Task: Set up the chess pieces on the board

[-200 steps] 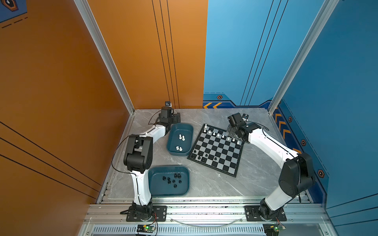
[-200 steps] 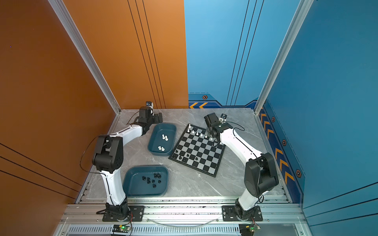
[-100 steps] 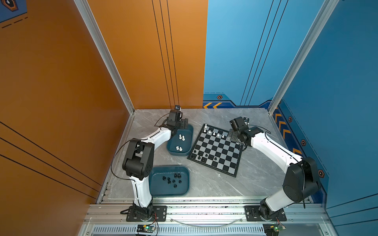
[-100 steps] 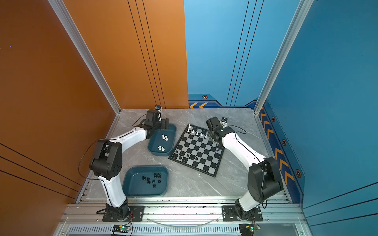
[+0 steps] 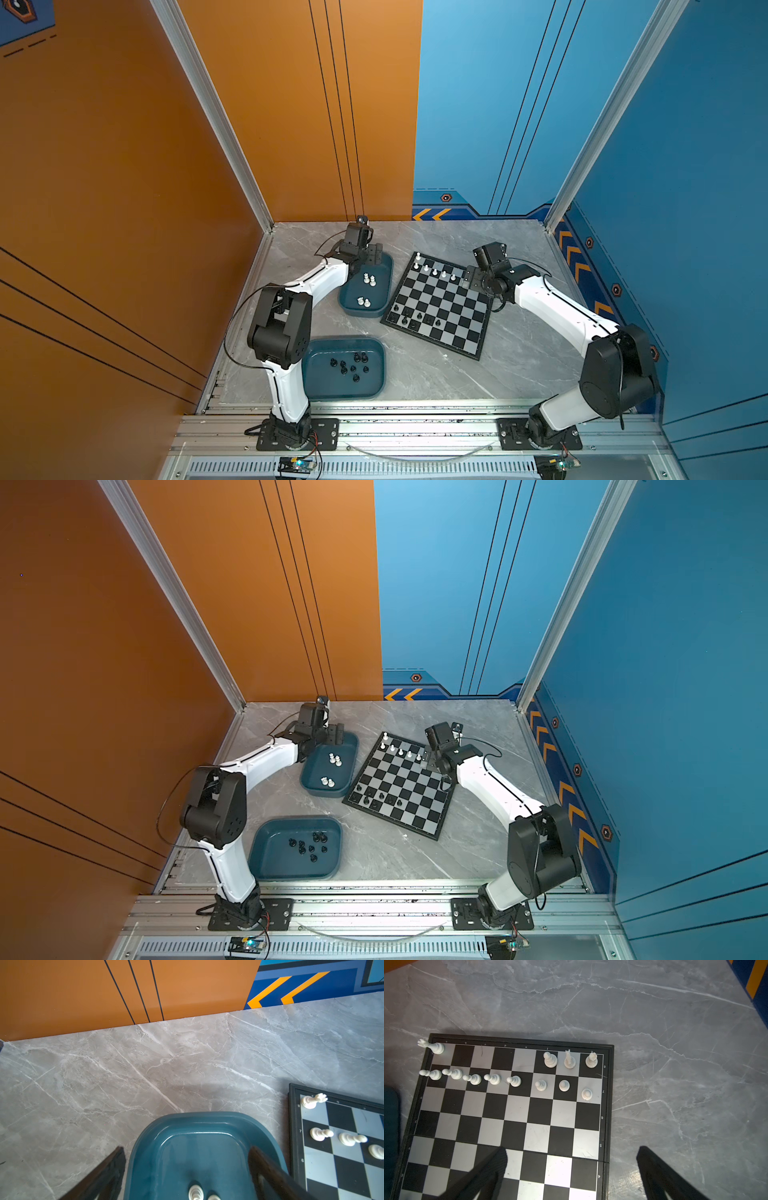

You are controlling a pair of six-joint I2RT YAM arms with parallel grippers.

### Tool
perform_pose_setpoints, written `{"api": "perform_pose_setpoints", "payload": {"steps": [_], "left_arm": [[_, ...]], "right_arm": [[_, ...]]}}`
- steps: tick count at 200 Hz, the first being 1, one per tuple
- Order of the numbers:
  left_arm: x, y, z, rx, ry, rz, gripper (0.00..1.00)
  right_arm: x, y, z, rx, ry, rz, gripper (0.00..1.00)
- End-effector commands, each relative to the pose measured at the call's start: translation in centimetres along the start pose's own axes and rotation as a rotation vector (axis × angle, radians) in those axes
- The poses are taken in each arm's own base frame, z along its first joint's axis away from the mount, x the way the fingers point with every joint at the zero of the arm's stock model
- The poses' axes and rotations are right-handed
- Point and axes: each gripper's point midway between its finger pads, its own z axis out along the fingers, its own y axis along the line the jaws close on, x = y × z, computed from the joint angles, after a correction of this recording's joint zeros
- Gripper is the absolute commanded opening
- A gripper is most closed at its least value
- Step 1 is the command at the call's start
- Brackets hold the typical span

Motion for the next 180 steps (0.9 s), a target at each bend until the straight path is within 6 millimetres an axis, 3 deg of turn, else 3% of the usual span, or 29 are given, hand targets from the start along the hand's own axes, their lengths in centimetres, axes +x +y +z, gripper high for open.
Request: {"api": "perform_pose_setpoints", "payload": {"steps": [1, 71, 84, 129, 180], "left_arm": [[-0.4, 0.3, 0.0, -0.006, 0.015, 0.011, 0.93], [3.6, 1.2, -2.3, -0.008, 0.155, 0.044, 0.88], [4.3, 1.2, -2.4, 0.004, 0.188, 0.033, 0.75], [5.6, 1.5, -2.3, 0.065, 0.332, -0.083, 0.52], [6.8, 0.9, -2.9, 0.111, 0.519, -0.129, 0.55]], "right_arm": [[-1.4, 1.1, 0.0, -0.009, -0.004, -0.023, 1.0], [-0.5, 1.8, -0.3, -0.038, 0.03, -0.028, 1.0], [-0.4, 2.0, -0.4, -0.043, 0.031, -0.032, 1.0], [0.2, 1.9, -0.8, -0.057, 0.036, -0.024, 1.0], [1.6, 1.2, -1.7, -0.096, 0.044, 0.001, 1.0]]}}
